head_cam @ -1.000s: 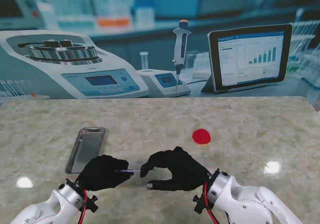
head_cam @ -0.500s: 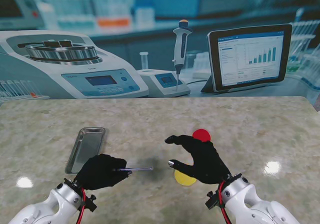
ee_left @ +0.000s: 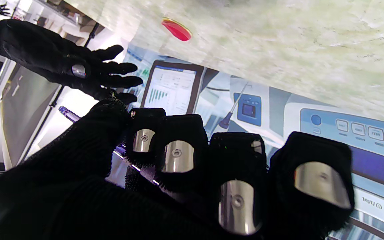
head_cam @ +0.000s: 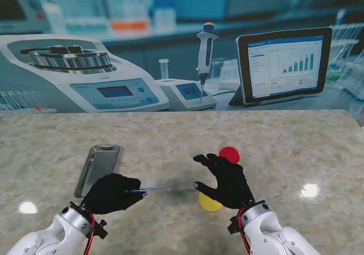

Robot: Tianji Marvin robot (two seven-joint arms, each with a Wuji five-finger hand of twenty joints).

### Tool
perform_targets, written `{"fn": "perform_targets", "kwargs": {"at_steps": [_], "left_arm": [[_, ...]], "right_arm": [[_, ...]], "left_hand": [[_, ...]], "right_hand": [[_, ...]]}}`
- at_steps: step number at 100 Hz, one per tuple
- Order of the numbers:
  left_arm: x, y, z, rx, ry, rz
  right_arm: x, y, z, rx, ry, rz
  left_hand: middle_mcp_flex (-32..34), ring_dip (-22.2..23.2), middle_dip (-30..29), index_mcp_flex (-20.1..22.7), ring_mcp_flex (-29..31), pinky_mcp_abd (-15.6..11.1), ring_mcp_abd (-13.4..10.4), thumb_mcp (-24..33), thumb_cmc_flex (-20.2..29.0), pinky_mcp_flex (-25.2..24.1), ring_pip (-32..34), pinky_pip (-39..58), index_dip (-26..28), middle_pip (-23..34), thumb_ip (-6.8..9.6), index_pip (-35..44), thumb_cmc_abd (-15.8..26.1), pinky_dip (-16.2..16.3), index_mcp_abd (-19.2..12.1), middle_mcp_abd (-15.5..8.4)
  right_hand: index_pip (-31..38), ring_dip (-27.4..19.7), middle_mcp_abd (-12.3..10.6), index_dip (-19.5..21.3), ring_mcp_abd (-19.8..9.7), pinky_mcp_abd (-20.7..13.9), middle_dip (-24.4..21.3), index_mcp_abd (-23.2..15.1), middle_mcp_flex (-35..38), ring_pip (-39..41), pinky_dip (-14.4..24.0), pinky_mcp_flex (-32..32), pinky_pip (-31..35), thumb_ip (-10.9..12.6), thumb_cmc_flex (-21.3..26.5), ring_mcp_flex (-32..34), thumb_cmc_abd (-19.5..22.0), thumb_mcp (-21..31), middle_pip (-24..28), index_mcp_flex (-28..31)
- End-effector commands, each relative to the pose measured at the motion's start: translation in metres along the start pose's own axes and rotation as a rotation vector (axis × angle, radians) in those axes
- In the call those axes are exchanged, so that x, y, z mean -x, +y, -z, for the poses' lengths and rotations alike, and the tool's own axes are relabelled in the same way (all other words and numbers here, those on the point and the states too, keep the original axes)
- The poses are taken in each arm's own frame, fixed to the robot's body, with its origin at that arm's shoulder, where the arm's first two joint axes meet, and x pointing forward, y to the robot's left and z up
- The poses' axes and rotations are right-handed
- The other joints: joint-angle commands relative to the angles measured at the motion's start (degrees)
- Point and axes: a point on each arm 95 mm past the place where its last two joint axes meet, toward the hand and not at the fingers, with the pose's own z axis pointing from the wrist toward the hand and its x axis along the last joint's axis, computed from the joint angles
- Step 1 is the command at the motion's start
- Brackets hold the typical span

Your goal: Line a culture dish with filter paper and press it flat with a glass rod

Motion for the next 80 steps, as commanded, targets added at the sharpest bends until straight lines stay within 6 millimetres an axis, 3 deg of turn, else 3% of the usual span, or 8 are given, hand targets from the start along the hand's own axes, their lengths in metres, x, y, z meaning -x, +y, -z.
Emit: {"fn": "perform_targets", "kwargs": {"at_steps": [1,21,80], "left_arm": [[0.005,-0.002,0.0,0.0,-0.017,-0.011],[0.026,-0.009,0.001,-0.008,-0.074,-0.05],[0.114,-0.036,0.011,0.027,-0.297,-0.219]], "right_arm": [[0.002,-0.006,0.0,-0.016,-0.011,0.0],[0.004,-0.01,-0.001,-0.024,-0.013,-0.025],[0.002,-0.01,-0.003,-0.006,-0.011,-0.079]], "left_hand": [[2.56,-0.01,0.26,1.42,3.67,1.62,-1.95,-0.45,-0.31,2.87,5.99,12.27,3.0,3.01,1.24,2.25,0.79,0.15,1.73,-2.56],[2.54,-0.23,0.19,1.36,3.69,1.54,-2.13,-0.36,-0.66,2.75,5.92,12.18,3.2,2.88,1.27,2.13,0.62,0.07,1.3,-2.98],[2.55,-0.68,0.01,1.59,3.68,1.4,-2.11,1.39,-1.82,1.97,5.92,11.64,3.04,3.01,1.16,2.37,-0.25,-0.1,0.97,-3.2]], "right_hand": [[-2.69,-1.29,-2.84,-0.14,-2.25,-1.8,-1.03,-1.66,-1.93,-2.93,-1.59,-1.12,-2.65,1.58,1.51,-2.02,1.52,-0.5,-2.47,-0.1],[-3.97,-1.84,-3.24,-0.88,-2.84,-2.08,-1.67,-1.58,-2.14,-3.7,-1.98,-0.95,-3.5,2.3,1.73,-2.0,1.58,-0.22,-3.96,0.23],[-4.13,-1.44,-3.02,-0.39,-2.65,-1.96,-1.15,-1.26,-1.95,-2.79,-1.15,-0.74,-2.21,2.28,1.56,-1.83,1.98,-0.54,-4.13,0.51]]}}
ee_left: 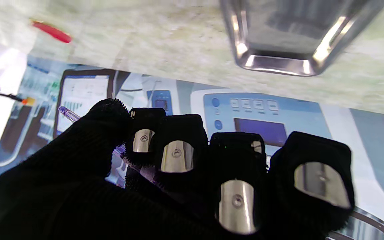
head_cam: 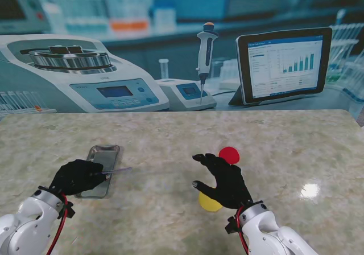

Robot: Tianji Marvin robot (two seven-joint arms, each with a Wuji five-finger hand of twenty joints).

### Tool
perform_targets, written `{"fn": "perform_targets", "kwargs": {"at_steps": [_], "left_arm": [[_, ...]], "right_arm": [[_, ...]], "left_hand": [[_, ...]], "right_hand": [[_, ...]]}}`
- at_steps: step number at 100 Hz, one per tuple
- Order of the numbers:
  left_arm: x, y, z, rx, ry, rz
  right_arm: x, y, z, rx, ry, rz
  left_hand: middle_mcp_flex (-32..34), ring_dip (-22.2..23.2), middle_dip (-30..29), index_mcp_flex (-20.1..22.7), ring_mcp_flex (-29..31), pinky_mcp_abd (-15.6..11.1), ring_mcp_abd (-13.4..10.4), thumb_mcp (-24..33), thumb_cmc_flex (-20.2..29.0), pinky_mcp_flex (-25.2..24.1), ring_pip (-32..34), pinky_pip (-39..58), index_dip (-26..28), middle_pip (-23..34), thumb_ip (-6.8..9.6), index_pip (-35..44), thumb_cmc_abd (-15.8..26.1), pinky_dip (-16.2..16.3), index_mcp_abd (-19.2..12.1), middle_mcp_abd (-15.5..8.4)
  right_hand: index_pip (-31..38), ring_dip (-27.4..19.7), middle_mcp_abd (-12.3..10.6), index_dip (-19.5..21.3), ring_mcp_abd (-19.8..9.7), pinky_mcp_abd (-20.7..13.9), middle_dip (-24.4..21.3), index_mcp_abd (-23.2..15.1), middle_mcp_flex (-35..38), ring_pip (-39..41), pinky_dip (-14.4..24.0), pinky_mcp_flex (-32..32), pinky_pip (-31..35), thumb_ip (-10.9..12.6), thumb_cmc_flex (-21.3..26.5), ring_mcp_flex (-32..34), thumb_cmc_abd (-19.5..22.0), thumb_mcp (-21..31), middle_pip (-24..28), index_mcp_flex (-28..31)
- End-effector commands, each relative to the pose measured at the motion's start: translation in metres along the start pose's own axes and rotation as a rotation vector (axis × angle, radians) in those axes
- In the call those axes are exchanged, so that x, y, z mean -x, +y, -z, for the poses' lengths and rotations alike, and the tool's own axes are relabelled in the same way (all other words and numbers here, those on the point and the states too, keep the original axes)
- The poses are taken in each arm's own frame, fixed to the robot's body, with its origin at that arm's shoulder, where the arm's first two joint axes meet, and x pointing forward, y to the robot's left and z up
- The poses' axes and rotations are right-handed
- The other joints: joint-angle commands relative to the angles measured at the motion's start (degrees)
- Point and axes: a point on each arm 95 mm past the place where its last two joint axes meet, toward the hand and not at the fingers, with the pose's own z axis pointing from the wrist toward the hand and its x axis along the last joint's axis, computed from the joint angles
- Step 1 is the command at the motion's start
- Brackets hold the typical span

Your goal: Line a culture dish with filter paper and press it flat with a glass rod

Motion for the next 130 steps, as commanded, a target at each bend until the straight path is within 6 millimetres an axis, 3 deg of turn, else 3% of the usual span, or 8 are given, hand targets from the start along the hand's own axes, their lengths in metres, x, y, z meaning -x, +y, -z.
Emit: {"fn": "perform_targets", "kwargs": {"at_steps": [1,28,69,130], "left_arm": [[0.014,-0.001,-0.001,0.018,-0.031,-0.023],[0.044,0.001,-0.01,0.078,-0.102,-0.107],[0.073,0.015,-0.012,0.165,-0.183,-0.164],[0.096,0.019,0.001,0.216,-0.24,-0.232]], "right_arm": [[-0.001,-0.003,0.002,-0.002,-0.006,-0.014],[-0.002,-0.002,0.002,0.002,-0.007,-0.022],[-0.002,-0.001,0.002,0.003,-0.009,-0.032],[-0.001,-0.002,0.001,0.002,-0.003,-0.041]], "left_hand": [[2.55,-0.35,0.01,1.58,3.68,1.4,-2.11,1.41,-1.83,1.91,5.92,11.6,2.89,3.0,1.15,2.37,-0.29,-0.1,0.96,-3.2],[2.54,-0.41,-0.01,1.56,3.68,1.49,-2.09,1.87,-2.23,1.45,5.94,11.25,2.88,3.01,1.02,2.46,-0.5,0.06,0.78,-3.2],[2.54,-0.42,-0.03,1.46,3.29,1.47,-2.07,2.26,-2.56,0.63,5.75,10.66,2.82,3.02,0.78,2.58,-0.57,0.42,0.59,-3.2],[2.54,-0.1,-0.03,1.23,2.59,1.54,-2.03,2.79,-2.75,-0.5,5.28,9.75,2.78,3.02,0.56,2.65,-0.99,1.21,0.54,-3.2]], "right_hand": [[-1.09,-0.09,-1.76,-0.02,-1.5,-1.34,-0.08,-1.19,-1.95,-1.31,0.26,-0.69,0.06,1.2,0.21,-1.73,2.01,-0.67,-1.1,0.34],[-0.39,0.01,-1.55,1.01,-1.36,-1.28,0.04,-1.11,-1.93,-1.0,0.56,-0.68,0.79,1.2,0.21,-1.78,2.1,-0.83,-0.98,0.13],[0.41,0.09,-1.23,2.24,-0.96,-1.08,0.07,-1.02,-1.99,-0.69,0.76,-0.62,1.66,1.23,0.14,-1.82,2.33,-0.95,-0.91,-0.16],[1.51,0.24,-1.11,3.95,-0.62,-0.89,0.06,-0.81,-1.97,-0.13,1.07,-0.56,3.18,1.3,0.29,-1.75,2.41,-1.02,-0.87,-0.55]]}}
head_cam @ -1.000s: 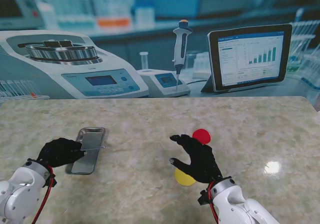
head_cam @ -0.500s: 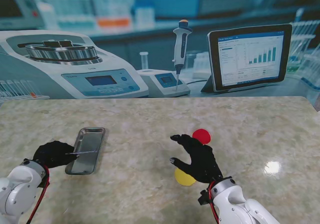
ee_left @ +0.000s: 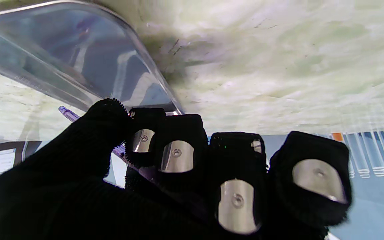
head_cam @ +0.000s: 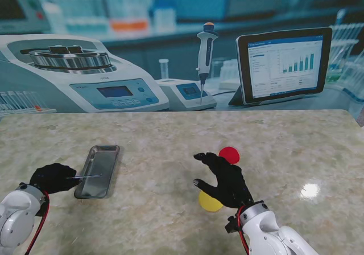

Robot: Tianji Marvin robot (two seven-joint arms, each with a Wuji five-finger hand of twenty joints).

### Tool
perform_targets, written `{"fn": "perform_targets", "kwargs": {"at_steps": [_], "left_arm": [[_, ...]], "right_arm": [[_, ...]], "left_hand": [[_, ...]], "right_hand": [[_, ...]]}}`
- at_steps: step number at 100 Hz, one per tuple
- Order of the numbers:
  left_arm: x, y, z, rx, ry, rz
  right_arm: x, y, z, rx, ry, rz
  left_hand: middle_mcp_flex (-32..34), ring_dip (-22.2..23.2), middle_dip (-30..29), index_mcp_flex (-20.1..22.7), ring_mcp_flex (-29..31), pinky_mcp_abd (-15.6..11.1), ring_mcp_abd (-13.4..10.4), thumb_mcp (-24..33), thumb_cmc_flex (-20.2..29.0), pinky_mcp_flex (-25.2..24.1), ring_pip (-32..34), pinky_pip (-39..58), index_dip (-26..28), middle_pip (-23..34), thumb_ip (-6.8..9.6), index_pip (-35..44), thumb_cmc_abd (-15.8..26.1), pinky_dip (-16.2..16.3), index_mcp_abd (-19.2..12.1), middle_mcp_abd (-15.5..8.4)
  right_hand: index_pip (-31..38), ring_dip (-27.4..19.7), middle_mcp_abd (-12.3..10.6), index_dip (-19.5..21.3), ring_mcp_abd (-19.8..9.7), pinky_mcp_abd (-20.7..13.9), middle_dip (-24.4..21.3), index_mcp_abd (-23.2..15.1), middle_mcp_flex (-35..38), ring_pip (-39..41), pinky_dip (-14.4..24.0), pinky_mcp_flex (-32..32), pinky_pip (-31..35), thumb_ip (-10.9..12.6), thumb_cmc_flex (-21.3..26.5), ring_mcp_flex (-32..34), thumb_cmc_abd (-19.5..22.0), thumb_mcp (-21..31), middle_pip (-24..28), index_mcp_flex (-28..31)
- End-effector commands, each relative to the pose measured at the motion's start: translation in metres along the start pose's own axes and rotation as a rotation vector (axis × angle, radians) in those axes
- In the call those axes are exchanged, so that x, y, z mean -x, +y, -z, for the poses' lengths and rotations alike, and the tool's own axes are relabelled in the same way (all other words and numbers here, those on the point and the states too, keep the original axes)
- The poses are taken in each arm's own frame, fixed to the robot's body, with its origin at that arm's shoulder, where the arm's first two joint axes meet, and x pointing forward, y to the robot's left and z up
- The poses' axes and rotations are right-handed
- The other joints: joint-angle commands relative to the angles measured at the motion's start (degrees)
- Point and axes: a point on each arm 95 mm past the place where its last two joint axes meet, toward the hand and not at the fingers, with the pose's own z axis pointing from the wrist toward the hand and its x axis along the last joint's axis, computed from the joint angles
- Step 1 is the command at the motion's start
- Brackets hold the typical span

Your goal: Line a culture dish with filter paper and press it flat with a glass rod

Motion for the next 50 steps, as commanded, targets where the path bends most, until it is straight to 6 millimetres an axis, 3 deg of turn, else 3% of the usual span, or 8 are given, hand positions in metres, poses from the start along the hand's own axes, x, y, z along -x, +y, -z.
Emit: {"fn": "perform_targets", "kwargs": {"at_steps": [1,31,50], "left_arm": [[0.004,0.0056,0.0031,0.019,-0.008,-0.006],[0.0102,0.0078,0.0077,0.035,-0.026,-0.028],[0.0093,0.0079,0.0075,0.038,-0.034,-0.007]], "right_arm": [[-0.0019,-0.0038,0.0007,-0.006,0.001,-0.011],[-0.0028,-0.0057,-0.0009,-0.013,0.005,-0.018],[-0.0033,-0.0064,-0.0017,-0.015,0.007,-0.021]], "left_hand": [[2.54,0.1,-0.03,1.22,2.57,1.54,-2.02,2.76,-2.12,0.81,5.25,9.73,2.76,3.02,0.51,2.66,-0.97,1.23,0.59,-3.2],[2.26,0.47,0.03,1.07,1.77,1.45,-1.98,4.35,-2.3,-0.34,4.71,8.88,2.78,2.75,1.06,3.16,-1.92,1.96,1.06,-3.34],[1.41,1.11,0.73,-0.13,1.18,1.64,-1.79,2.12,-2.2,-1.02,4.18,8.09,2.82,1.97,0.29,2.43,-0.58,3.01,0.21,-3.23]], "right_hand": [[0.65,0.24,-1.15,0.89,-0.55,-0.87,0.06,-0.8,-1.98,-0.2,0.98,-0.56,1.0,1.29,0.28,-1.75,1.77,-1.03,-0.88,-0.56],[1.09,0.36,-1.08,1.58,-0.45,-0.77,0.05,-0.85,-1.96,0.16,1.0,-0.51,1.57,1.58,0.8,-1.65,2.03,-0.86,-0.83,-0.69],[1.3,0.4,-0.94,1.91,-0.43,-0.73,0.04,-0.78,-1.94,0.32,1.02,-0.51,1.89,1.78,0.85,-1.68,2.21,-0.92,-0.79,-0.76]]}}
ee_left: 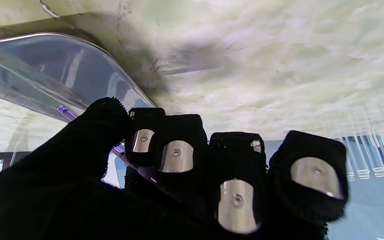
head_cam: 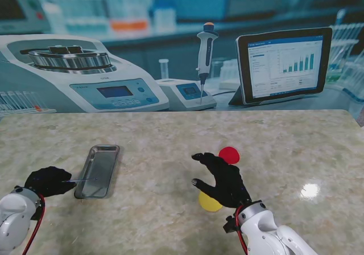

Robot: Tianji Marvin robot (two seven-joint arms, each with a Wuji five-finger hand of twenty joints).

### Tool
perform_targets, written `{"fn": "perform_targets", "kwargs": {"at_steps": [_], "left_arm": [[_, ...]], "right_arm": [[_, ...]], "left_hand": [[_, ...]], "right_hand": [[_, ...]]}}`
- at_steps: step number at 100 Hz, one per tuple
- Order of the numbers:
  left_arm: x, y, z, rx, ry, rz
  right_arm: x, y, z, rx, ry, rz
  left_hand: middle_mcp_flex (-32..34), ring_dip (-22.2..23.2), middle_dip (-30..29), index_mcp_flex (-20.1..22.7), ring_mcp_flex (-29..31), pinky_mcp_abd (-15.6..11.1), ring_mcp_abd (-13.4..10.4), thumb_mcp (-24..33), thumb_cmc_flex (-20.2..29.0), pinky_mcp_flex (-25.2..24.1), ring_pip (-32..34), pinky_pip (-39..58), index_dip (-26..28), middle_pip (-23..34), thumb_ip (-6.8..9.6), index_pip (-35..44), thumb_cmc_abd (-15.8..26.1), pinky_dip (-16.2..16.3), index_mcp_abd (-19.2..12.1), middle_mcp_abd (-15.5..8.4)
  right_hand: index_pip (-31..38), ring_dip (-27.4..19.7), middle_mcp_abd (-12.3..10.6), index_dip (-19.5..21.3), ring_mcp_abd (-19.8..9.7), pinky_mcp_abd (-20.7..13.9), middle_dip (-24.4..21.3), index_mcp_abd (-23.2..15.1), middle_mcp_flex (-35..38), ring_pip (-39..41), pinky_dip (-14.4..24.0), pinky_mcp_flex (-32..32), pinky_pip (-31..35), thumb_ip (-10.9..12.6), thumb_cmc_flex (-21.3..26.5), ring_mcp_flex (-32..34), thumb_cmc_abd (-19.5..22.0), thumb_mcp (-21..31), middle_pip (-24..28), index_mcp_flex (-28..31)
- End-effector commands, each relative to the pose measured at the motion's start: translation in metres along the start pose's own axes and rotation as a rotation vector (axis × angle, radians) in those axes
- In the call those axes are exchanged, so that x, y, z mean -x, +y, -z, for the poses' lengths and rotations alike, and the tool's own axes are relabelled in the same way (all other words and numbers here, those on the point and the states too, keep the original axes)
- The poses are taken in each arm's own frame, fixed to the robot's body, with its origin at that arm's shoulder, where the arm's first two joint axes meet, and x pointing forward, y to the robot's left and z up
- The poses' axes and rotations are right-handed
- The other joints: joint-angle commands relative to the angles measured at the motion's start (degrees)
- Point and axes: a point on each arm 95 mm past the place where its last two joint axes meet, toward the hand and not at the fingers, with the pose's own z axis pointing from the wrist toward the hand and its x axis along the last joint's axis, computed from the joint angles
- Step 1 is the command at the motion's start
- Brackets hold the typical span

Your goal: Line a culture dish with filter paper and press it flat with a glass rod

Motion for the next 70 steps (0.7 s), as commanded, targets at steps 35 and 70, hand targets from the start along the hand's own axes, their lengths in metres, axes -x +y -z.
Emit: {"fn": "perform_targets", "kwargs": {"at_steps": [35,70], "left_arm": [[-0.008,0.006,-0.005,0.035,-0.007,0.035],[-0.011,0.012,-0.012,0.062,-0.018,0.032]], "right_arm": [[-0.001,-0.004,0.001,-0.007,-0.001,-0.01],[-0.001,-0.004,0.002,-0.007,-0.005,-0.012]], "left_hand": [[-0.81,2.04,1.14,-3.67,0.0,1.36,-2.19,-7.43,-1.53,-0.56,3.25,7.13,1.68,0.92,-2.48,1.36,4.23,3.61,-1.68,-3.54],[-2.75,3.22,0.94,-5.75,-1.98,0.83,-2.39,-12.44,-1.61,-2.84,1.81,5.53,0.41,0.1,-2.69,-0.25,6.02,4.81,-1.75,-2.96]], "right_hand": [[1.01,0.42,-0.94,1.3,-0.29,-0.71,0.05,-0.66,-1.9,0.51,0.95,-0.51,1.28,1.98,0.37,-1.66,1.73,-1.11,-0.57,-0.87],[1.32,0.39,-0.84,1.84,-0.29,-0.67,0.01,-0.62,-1.88,0.59,0.82,-0.53,1.58,2.1,0.44,-1.69,1.88,-1.32,-0.46,-0.98]]}}
